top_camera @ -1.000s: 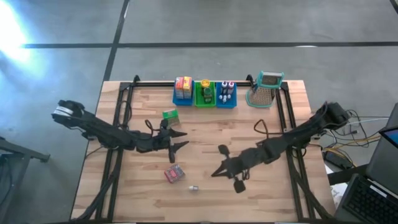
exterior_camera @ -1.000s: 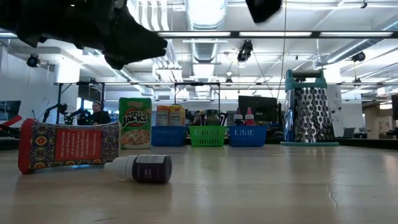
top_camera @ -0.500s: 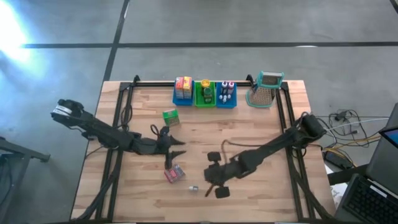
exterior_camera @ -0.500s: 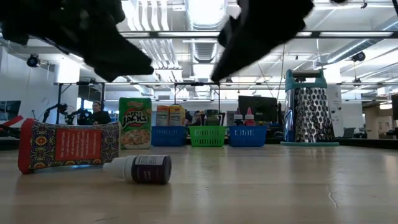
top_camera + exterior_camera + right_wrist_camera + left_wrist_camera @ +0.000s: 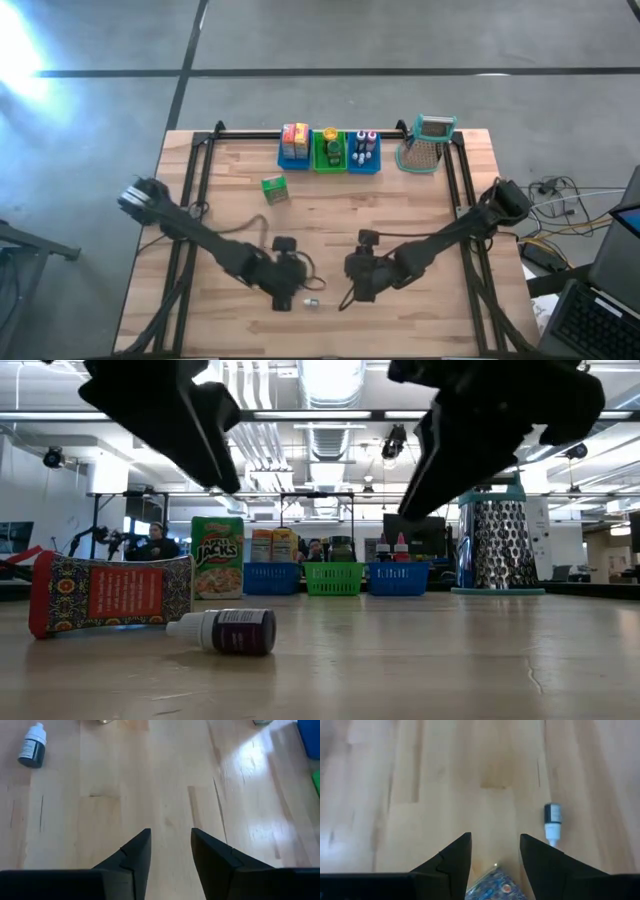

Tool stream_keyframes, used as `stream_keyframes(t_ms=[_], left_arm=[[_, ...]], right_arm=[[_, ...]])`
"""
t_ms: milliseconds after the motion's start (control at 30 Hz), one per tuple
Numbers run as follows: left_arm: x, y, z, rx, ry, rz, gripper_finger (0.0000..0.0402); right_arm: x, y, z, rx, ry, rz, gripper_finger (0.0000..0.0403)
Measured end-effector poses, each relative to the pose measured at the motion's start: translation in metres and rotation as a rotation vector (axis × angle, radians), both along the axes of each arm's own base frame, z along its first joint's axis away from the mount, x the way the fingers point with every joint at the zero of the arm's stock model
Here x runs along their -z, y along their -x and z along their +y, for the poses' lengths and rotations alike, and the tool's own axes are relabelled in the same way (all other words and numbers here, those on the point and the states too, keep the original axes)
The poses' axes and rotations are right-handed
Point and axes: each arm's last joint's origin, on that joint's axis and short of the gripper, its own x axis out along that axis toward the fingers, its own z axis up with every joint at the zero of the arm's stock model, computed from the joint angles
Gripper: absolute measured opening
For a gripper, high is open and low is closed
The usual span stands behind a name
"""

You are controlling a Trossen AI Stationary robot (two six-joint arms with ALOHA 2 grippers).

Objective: Pick & Place Kitchen Items
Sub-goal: Put the small purple food coloring bottle into the right blue bin

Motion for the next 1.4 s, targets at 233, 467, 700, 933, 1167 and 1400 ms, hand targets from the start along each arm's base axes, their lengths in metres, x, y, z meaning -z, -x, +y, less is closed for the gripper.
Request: stream_keyframes(t_ms=[233, 467, 700, 933, 1167, 1400], left_arm=[[0.001, -0.045, -0.036, 0.081, -0.021, 0.141, 0.0174], [0.0, -0.073, -0.054, 0.111, -0.03, 0.292, 0.0174], [0.007, -0.084, -0.057, 0.079, 0.011, 0.348, 0.0174], [0.01, -0.087, -0.054, 0.02, 0.043, 0.357, 0.0174], [0.029, -0.088, -0.054, 0.02, 0.061, 0.373, 0.0174], [0.043, -0.09, -0.054, 0.032, 0.046, 0.388, 0.0174]], right_arm=[[0.003, 0.032, -0.017, 0.079, -0.039, 0.005, 0.0152], [0.007, 0.068, -0.036, 0.161, -0.125, -0.063, 0.0164], [0.009, 0.085, -0.045, 0.151, -0.196, -0.18, 0.0161], [0.013, 0.093, -0.049, 0.151, -0.204, -0.193, 0.0137], [0.014, 0.092, -0.049, 0.15, -0.202, -0.192, 0.012], [0.014, 0.092, -0.049, 0.153, -0.192, -0.197, 0.0112]])
